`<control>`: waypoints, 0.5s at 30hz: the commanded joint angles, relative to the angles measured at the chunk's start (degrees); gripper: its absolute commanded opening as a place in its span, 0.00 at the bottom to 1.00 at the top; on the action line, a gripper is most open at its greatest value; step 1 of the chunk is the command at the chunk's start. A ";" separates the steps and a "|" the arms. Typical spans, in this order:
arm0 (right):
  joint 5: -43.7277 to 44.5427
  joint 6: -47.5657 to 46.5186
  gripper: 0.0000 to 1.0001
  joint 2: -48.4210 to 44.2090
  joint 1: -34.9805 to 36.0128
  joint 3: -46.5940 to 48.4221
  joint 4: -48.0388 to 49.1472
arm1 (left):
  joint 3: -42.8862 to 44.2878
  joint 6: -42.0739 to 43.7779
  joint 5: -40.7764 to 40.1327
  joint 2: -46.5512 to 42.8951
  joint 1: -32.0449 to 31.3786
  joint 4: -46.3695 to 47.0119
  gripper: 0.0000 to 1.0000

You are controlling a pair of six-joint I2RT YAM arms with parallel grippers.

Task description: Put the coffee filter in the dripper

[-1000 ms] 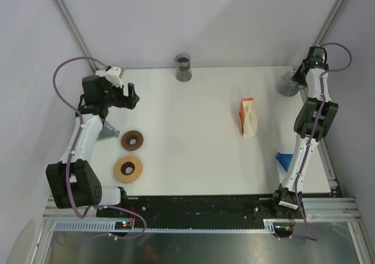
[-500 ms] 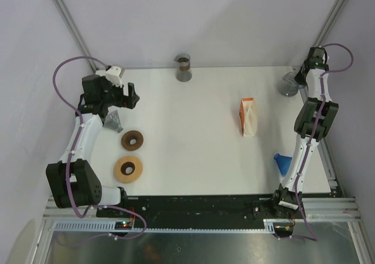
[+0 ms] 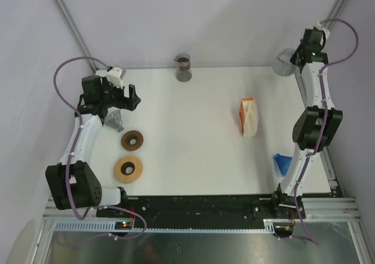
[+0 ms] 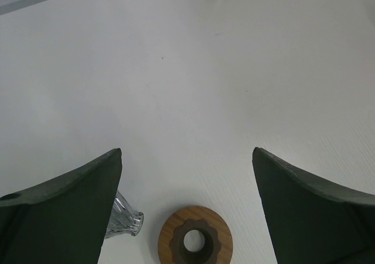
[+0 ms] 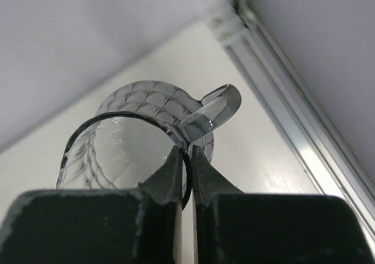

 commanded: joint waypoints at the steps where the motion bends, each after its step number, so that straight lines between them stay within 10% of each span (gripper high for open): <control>1: 2.98 -3.22 0.00 -12.39 9.28 3.78 4.62 | 1.17 1.87 2.58 -3.45 -0.26 -0.76 0.97; 15: 8.48 1.62 0.00 -30.89 45.13 -29.68 5.72 | -0.37 2.38 6.57 -7.41 -0.24 -2.77 0.97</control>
